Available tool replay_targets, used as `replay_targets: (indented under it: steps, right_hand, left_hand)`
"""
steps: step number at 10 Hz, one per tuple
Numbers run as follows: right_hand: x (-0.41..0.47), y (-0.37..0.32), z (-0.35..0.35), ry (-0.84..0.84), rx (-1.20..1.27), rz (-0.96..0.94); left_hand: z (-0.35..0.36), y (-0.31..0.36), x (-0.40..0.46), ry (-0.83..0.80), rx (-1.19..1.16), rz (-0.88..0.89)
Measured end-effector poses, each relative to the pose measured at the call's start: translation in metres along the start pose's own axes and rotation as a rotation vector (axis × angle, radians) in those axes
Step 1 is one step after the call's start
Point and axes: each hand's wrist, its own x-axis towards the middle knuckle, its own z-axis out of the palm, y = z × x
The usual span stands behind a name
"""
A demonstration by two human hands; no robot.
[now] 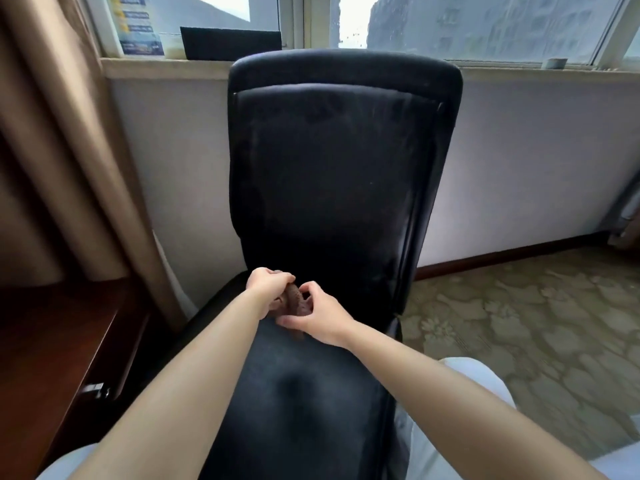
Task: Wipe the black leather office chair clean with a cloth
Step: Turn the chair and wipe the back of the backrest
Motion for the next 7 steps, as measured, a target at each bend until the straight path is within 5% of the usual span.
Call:
replay_targets:
  steps: [3, 5, 6, 7]
  right_hand:
    - [0.039, 0.003, 0.001, 0.138, -0.39, -0.074]
    - [0.065, -0.003, 0.003, 0.255, -0.374, -0.262]
    - [0.061, 0.024, 0.025, 0.149, -0.424, -0.185]
    - [0.048, 0.049, 0.057, -0.191, -0.634, -0.026]
  left_hand:
    - [-0.028, -0.026, 0.015, 0.08, -0.082, -0.084]
    - [-0.03, -0.01, 0.028, 0.201, -0.162, 0.049]
    - [-0.031, -0.04, 0.036, 0.199, 0.01, 0.004]
    - [-0.026, -0.091, 0.028, 0.153, 0.257, -0.087]
